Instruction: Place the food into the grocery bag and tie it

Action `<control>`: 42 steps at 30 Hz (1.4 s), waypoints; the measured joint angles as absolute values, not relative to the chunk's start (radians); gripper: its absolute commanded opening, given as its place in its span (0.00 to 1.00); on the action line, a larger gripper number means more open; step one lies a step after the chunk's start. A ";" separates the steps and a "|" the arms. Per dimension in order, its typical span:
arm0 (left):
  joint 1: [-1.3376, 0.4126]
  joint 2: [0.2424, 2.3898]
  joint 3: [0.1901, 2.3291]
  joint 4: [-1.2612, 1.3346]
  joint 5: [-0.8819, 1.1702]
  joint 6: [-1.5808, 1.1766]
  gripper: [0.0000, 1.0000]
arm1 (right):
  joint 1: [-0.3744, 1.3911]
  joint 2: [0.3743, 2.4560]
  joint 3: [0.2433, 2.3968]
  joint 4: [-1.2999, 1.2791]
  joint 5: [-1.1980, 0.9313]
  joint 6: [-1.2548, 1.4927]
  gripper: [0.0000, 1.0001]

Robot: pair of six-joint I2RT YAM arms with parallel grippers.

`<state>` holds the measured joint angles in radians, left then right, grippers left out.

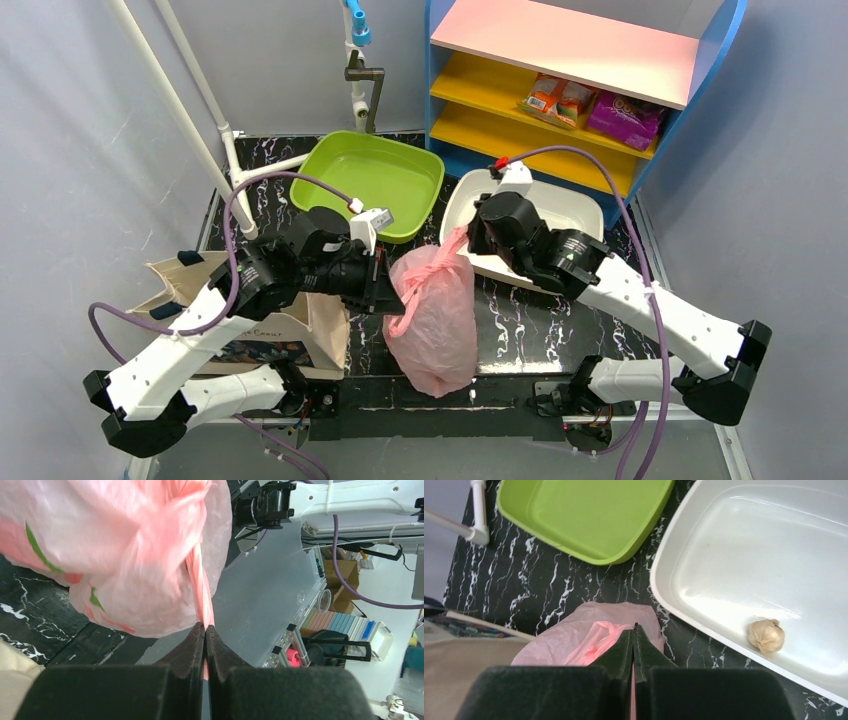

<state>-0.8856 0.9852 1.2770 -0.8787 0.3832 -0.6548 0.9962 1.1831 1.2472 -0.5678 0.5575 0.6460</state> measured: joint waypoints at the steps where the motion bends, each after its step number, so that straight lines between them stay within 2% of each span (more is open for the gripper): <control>1: -0.886 0.984 1.294 -0.889 0.378 -0.644 0.00 | 0.982 1.176 1.247 -0.579 0.560 0.655 0.01; 10: -0.885 0.949 1.312 -0.947 0.353 -0.586 0.00 | 0.868 1.143 1.235 -0.624 0.556 0.721 0.01; 17: -0.880 0.852 1.287 -0.968 0.258 -0.572 0.00 | 0.769 1.100 1.140 -0.593 0.437 0.786 0.01; 24: -0.880 0.646 1.105 -0.871 0.134 -0.616 0.00 | 0.666 0.999 0.942 -0.490 0.262 0.884 0.01; 30: -0.886 0.379 0.979 -0.949 0.127 -0.639 0.00 | 0.530 0.981 0.772 -0.496 0.406 0.888 0.01; 35: -0.887 0.440 0.985 -0.962 0.117 -0.630 0.00 | 0.532 0.935 0.760 -0.476 0.381 0.865 0.01; 38: -0.887 0.504 1.019 -0.984 0.112 -0.617 0.08 | 0.532 0.902 0.761 -0.445 0.345 0.844 0.01; 39: -0.887 0.522 1.039 -0.991 0.111 -0.609 0.14 | 0.532 0.897 0.762 -0.438 0.331 0.835 0.02; 40: -0.887 0.535 1.058 -0.997 0.110 -0.603 0.22 | 0.532 0.895 0.764 -0.433 0.314 0.826 0.12; 42: -0.887 0.562 1.109 -1.009 0.107 -0.582 0.44 | 0.532 0.895 0.771 -0.432 0.286 0.809 0.34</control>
